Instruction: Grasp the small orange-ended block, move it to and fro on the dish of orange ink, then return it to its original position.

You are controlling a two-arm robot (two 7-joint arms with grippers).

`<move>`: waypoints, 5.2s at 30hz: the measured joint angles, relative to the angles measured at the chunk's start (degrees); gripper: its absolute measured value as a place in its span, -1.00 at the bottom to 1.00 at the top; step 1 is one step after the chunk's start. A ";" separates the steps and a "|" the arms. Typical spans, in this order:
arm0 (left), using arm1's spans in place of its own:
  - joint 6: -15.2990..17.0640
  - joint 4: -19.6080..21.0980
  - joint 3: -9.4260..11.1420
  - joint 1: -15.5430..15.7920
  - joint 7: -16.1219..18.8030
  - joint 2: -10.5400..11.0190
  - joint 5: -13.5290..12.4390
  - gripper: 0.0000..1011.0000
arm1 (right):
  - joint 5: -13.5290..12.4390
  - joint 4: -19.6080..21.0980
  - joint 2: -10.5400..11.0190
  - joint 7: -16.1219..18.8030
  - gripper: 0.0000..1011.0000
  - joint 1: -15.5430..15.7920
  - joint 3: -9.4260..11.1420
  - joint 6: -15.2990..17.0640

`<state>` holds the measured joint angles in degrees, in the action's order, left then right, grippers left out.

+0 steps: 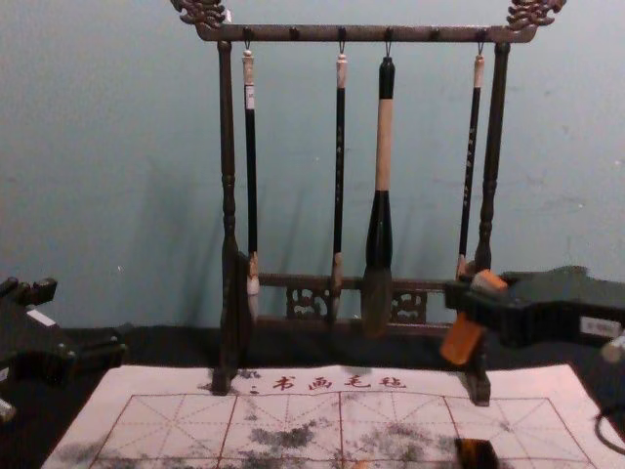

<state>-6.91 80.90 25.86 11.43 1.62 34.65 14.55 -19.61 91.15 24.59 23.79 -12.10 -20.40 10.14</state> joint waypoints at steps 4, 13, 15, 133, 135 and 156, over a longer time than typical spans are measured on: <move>0.00 0.00 0.00 0.00 0.00 0.00 0.00 0.98 | -0.45 -3.63 0.24 4.04 -0.78 -3.88 -2.14 -0.36; 0.00 0.00 0.00 0.00 0.00 0.00 0.00 0.98 | -2.08 -12.03 0.00 13.37 -0.78 -11.85 -7.64 -0.68; 0.00 0.00 0.00 0.00 0.00 0.00 0.00 0.98 | -2.23 -13.08 -0.12 14.79 -0.78 -12.76 -8.52 -0.71; 0.00 0.00 0.00 0.00 0.00 0.00 0.00 0.98 | 2.01 -23.14 1.48 26.78 -0.78 -25.59 -26.57 -1.39; 0.00 0.00 0.00 0.00 0.00 0.00 0.00 0.98 | 1.91 -22.71 1.68 27.02 -0.78 -25.46 -26.80 -1.32; 0.00 0.00 0.00 0.00 0.00 0.00 0.00 0.98 | 1.80 -24.80 -0.54 27.59 -0.78 -26.85 -28.21 -2.42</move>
<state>-6.91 80.90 25.86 11.43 1.62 34.65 14.55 -17.81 66.35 24.05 51.38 -38.95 -48.61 7.72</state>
